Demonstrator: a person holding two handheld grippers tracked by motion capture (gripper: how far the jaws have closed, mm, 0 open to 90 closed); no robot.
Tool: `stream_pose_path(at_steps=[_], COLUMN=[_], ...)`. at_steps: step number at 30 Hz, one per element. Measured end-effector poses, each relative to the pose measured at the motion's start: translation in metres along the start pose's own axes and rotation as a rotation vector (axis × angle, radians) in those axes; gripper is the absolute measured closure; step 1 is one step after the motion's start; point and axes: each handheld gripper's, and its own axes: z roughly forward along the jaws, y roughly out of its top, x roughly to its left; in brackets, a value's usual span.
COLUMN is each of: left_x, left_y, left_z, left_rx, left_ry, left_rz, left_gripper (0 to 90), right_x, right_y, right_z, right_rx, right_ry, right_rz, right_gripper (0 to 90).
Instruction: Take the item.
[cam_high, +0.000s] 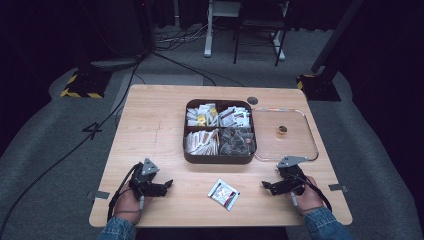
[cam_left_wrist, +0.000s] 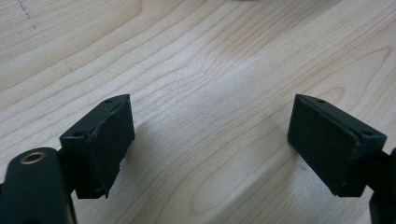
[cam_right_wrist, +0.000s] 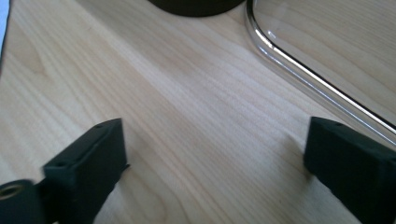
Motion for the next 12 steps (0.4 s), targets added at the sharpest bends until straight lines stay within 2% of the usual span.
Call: stream_pose_path(at_steps=[1,2,3,12], left_x=[-0.0002,-0.0001,-0.0001,-0.0001], left_y=[0.0000,0.0000,0.0001,0.0001], left_z=[0.0001,0.0001,0.0002,0.0002], left_rx=[-0.001,0.000,0.000,0.000], left_ry=[-0.001,0.000,0.000,0.000], left_rz=[-0.003,-0.001,-0.001,-0.001], left_gripper=[15.2,15.2,15.2,15.2], right_x=[0.0010,0.0019,0.0018,0.0019], right_y=[-0.0023,-0.0055,-0.0066,-0.0066], right_z=[0.0033,0.0062,0.0071,0.0070], right_rx=[-0.031,-0.077,-0.094,-0.094], right_ry=[-0.010,-0.020,-0.021,-0.021], right_rz=[0.017,0.030,0.030,0.031], right_gripper=[0.0,0.0,0.1,0.1])
